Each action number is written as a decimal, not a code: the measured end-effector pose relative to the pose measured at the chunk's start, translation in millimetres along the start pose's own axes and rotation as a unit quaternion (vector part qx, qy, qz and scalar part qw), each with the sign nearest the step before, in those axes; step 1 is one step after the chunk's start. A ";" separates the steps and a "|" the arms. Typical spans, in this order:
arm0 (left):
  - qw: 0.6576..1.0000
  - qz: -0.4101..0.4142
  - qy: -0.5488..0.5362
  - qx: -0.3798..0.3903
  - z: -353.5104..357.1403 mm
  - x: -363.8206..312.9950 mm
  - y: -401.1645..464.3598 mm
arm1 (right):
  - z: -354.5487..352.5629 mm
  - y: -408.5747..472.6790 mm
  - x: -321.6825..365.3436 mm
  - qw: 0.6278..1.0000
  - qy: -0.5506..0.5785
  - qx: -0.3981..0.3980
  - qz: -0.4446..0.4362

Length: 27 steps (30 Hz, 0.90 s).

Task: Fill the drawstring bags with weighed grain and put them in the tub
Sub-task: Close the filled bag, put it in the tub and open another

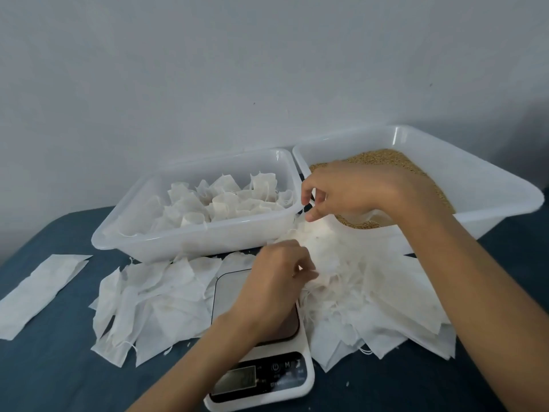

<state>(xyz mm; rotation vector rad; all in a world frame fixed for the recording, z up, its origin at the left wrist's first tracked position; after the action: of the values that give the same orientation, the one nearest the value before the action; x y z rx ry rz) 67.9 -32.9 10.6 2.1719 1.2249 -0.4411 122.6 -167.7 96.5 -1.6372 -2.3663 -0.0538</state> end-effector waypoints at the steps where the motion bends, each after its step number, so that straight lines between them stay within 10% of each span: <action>1: 0.998 -0.030 -0.055 -0.032 -7.2 4.9 -1.3 | -1.4 -0.2 1.7 1.000 0.005 -0.009 -0.005; 8: 0.934 -0.139 -0.267 -0.190 -44.8 56.5 -11.8 | -13.4 -24.5 43.5 0.936 0.157 -0.289 -0.125; 17: 0.893 -0.074 -0.434 -0.097 -29.2 44.8 -22.9 | 87.0 -39.9 42.2 0.827 0.501 -0.224 -0.122; 27: 0.882 -0.088 -0.439 -0.148 -30.8 47.3 -26.7 | 96.2 -45.9 30.6 0.820 0.461 -0.327 -0.098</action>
<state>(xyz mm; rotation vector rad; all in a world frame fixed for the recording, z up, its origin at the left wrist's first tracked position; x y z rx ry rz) 69.5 28.5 -0.8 1.3215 0.8715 -1.0865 51.5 -139.2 16.4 -1.1081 -1.7451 -1.4725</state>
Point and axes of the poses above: each hand's wrist, its own y-axis towards the middle knuckle, its own z-axis out of the palm, x = y × z, the point moved 6 cm from there along y, towards the middle knuckle, and after that the axes turned 1 degree about -z, right-handed, at the moved point
